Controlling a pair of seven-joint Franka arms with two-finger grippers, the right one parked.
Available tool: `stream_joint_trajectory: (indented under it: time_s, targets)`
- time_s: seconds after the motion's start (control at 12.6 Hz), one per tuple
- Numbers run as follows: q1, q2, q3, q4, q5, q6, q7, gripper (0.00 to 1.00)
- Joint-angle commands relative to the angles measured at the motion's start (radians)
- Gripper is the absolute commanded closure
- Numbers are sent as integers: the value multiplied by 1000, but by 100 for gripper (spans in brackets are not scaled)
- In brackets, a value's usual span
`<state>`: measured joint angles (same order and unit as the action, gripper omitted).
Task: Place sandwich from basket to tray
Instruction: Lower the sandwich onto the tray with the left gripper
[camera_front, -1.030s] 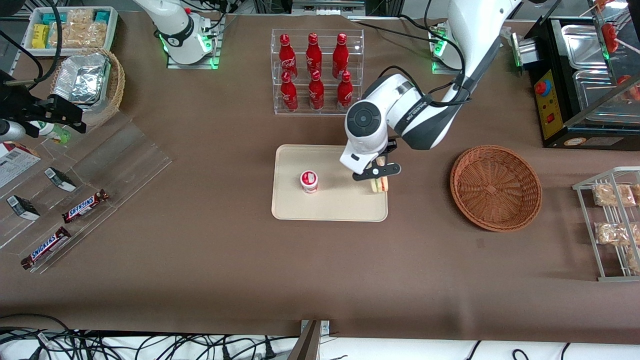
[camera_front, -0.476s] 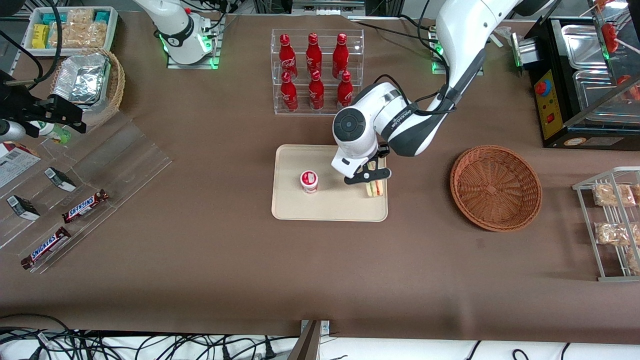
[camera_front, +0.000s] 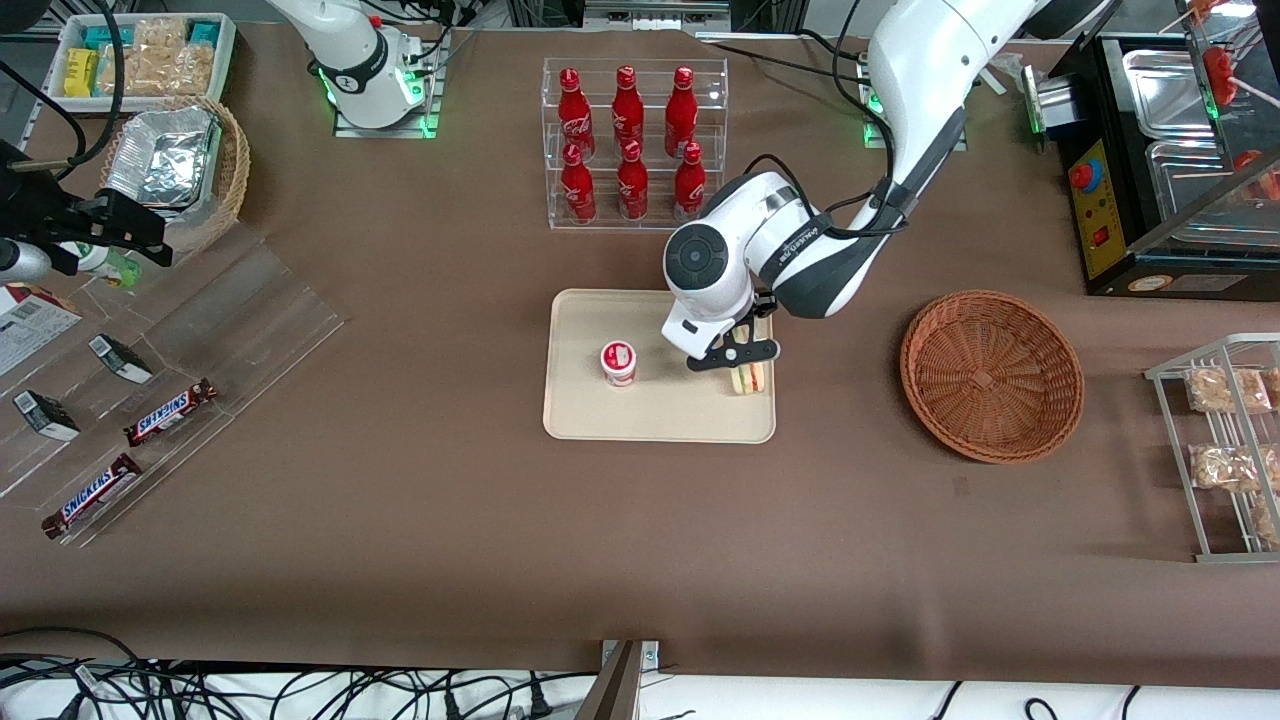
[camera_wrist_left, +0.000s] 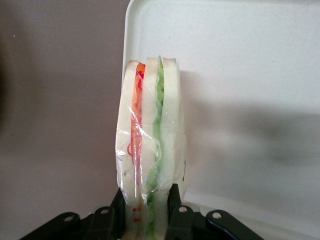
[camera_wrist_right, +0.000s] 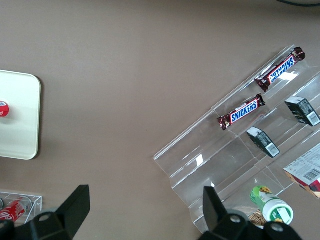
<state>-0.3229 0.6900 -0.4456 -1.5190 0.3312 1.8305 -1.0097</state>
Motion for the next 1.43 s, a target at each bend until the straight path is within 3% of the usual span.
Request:
stream_joint_trajectory:
  time_s: [0.0, 1.35]
  targets:
    - [-27, 39, 1, 62, 17, -46, 8, 64]
    - [-56, 102, 4, 143, 20, -48, 0, 64]
